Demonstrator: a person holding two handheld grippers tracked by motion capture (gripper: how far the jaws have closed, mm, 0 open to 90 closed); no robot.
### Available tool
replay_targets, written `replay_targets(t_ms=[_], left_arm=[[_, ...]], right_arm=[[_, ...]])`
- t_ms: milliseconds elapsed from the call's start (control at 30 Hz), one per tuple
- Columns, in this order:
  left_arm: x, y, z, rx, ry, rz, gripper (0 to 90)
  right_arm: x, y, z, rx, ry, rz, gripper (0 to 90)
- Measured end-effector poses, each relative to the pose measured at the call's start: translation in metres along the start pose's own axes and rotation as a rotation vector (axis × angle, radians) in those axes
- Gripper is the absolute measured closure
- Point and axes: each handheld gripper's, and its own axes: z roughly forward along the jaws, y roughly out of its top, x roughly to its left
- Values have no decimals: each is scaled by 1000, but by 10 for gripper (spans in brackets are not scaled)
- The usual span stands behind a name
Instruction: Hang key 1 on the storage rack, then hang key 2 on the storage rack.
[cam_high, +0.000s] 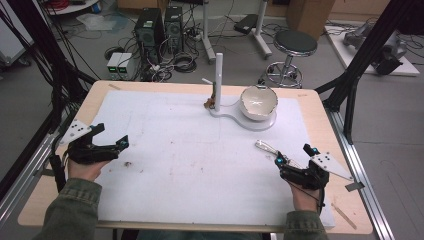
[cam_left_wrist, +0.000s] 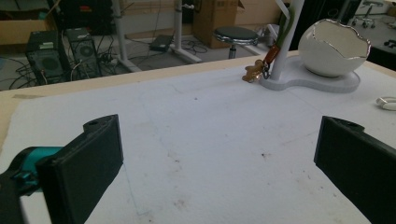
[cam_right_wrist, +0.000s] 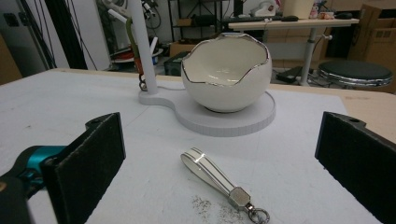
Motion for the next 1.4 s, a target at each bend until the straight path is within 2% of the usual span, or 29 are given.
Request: replay_targets(t_ms=[433,567,833,967,1067,1233,1400], left_arm=[[6,-31,-13,-25,37,-56,17],[6,-36,-16,-20,39,-52,17],[7,-43,-21,-18,48,-72,17],[8,-46,-23,-13,50,-74,17],[9,-48,-23,-9,47,-80,17],[9,-49,-24,-5,46,-79,17],[9,-50,-24,0,45,-76,17]], right_arm=[[0,0,0,0,-5,-7,5],[0,0,-1,2,-5,-2,5],[-1,0,2,22,13,-5,4],[-2,2,8,63,33,-11,4],[-5,4,16,130,52,-25,4],[-1,7,30,232,75,-85,4],[2,9,42,297,107,-132,4]])
